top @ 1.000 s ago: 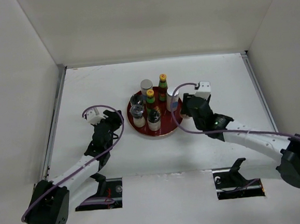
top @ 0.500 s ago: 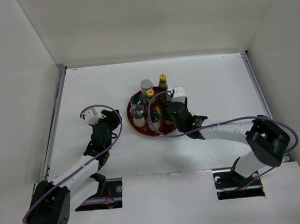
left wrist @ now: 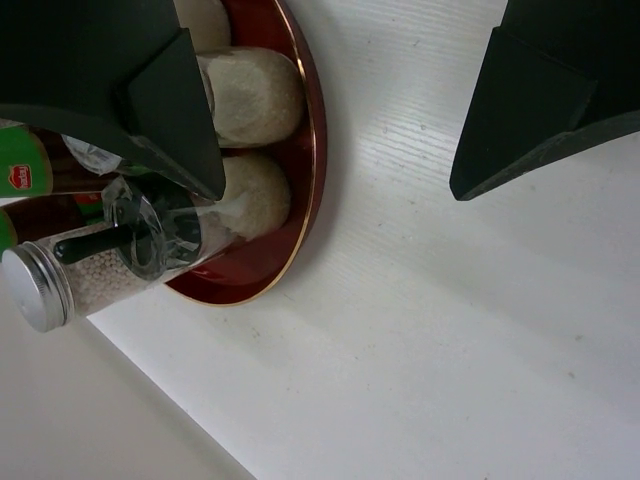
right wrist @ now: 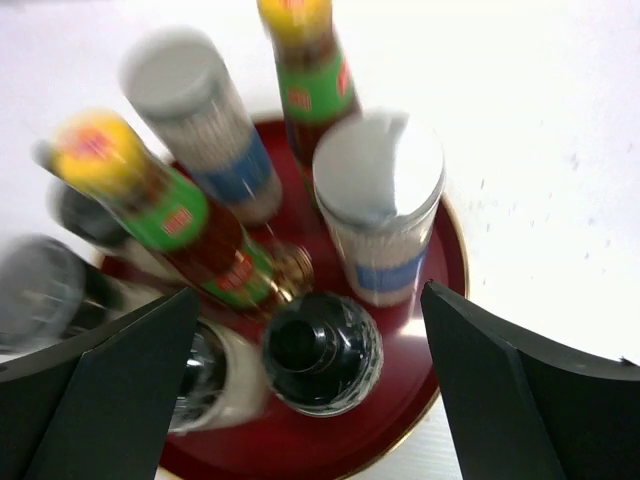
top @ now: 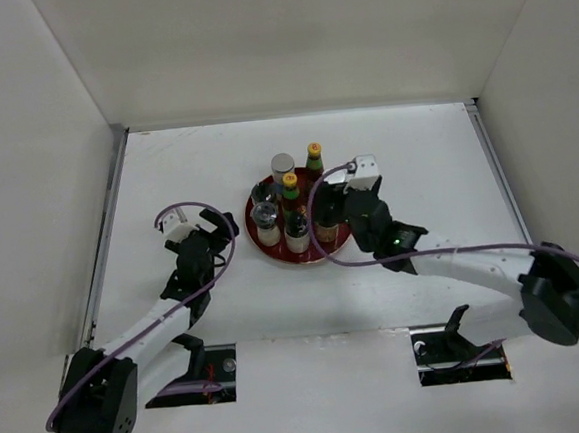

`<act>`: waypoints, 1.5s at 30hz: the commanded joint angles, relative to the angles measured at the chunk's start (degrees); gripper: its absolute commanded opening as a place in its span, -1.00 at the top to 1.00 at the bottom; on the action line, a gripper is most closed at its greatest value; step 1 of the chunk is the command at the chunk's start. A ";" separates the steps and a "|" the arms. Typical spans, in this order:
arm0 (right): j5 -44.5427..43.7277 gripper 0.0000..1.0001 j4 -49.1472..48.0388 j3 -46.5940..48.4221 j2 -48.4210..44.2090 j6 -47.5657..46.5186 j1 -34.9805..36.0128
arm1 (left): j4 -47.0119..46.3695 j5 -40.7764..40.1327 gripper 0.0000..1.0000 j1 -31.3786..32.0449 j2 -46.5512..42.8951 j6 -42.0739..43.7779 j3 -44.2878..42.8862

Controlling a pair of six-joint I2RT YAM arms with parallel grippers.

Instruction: Organize the condiment bottles

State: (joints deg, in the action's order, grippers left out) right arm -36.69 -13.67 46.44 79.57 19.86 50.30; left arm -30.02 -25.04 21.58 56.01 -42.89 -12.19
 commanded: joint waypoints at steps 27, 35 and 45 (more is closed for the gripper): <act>2.59 -1.00 -5.66 -20.86 -13.92 27.34 -26.27 | 21.41 3.59 -1.00 -6.24 2.44 -1.84 -15.32; 2.67 -1.00 -7.07 -21.03 -13.57 26.29 -26.18 | 21.50 3.68 -1.00 -5.37 3.40 0.00 -17.08; 2.94 -1.00 -7.25 -20.24 -12.69 24.79 -25.21 | 21.58 2.89 -1.00 -4.31 4.37 1.41 -18.57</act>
State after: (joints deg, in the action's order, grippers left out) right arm -33.89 -17.65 25.19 66.78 45.43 24.45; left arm -7.38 -21.82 17.04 59.92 -42.83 -27.64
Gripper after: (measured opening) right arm 0.999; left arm 0.997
